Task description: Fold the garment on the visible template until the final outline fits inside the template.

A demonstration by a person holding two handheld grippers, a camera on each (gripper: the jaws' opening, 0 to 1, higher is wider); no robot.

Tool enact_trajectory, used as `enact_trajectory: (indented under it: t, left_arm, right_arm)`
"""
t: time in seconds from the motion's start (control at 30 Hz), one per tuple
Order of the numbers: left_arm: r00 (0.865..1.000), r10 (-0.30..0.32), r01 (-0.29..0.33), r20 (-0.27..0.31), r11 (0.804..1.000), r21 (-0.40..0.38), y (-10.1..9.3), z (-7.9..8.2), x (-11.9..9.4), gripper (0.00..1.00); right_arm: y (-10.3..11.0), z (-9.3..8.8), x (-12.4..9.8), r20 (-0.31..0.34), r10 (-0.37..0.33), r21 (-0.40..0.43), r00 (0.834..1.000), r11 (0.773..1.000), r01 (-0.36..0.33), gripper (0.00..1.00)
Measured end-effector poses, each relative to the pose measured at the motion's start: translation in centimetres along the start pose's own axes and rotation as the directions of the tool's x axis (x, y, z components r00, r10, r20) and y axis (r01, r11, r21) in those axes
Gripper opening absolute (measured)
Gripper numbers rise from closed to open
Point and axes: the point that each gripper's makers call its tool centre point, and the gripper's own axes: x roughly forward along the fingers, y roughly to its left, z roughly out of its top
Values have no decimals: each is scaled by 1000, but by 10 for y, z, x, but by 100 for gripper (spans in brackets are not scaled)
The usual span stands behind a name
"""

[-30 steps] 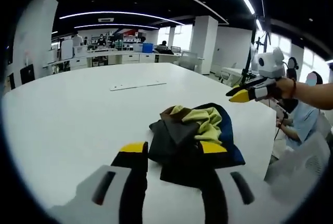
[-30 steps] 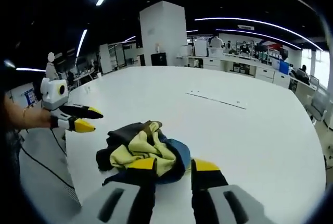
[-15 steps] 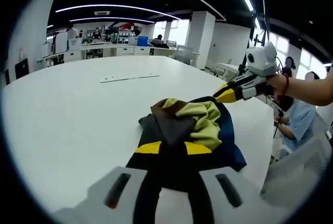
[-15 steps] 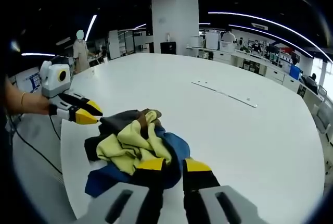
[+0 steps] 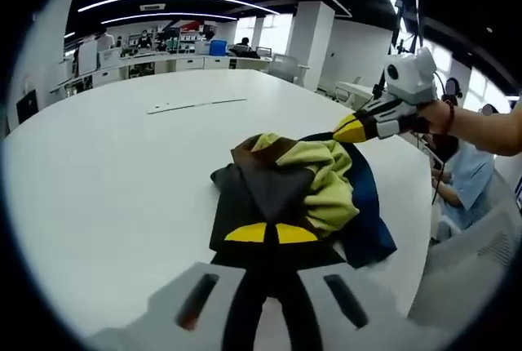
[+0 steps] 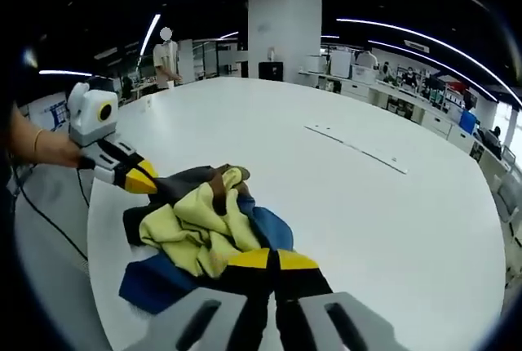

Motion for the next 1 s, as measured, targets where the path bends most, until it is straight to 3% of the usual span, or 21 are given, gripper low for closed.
enact_trajectory:
  t: [0.27, 0.5, 0.73, 1.0]
  left_arm:
    - [999, 0, 0, 34, 1000, -7, 3, 19, -13, 0]
    - [993, 58, -58, 104, 998, 4, 18, 55, -29, 0]
    - [977, 129, -128, 167, 992, -18, 43, 87, -42, 0]
    - [960, 181, -171, 213, 983, -62, 62, 114, -38, 0]
  right_arm:
    - [-7, 11, -11, 24, -22, -21, 999, 1000, 22, 0]
    - [-15, 27, -23, 52, -54, -40, 997, 998, 56, 0]
    - [-28, 44, -37, 86, -98, -41, 991, 994, 102, 0]
    - [-52, 57, -48, 98, -147, -28, 984, 988, 151, 0]
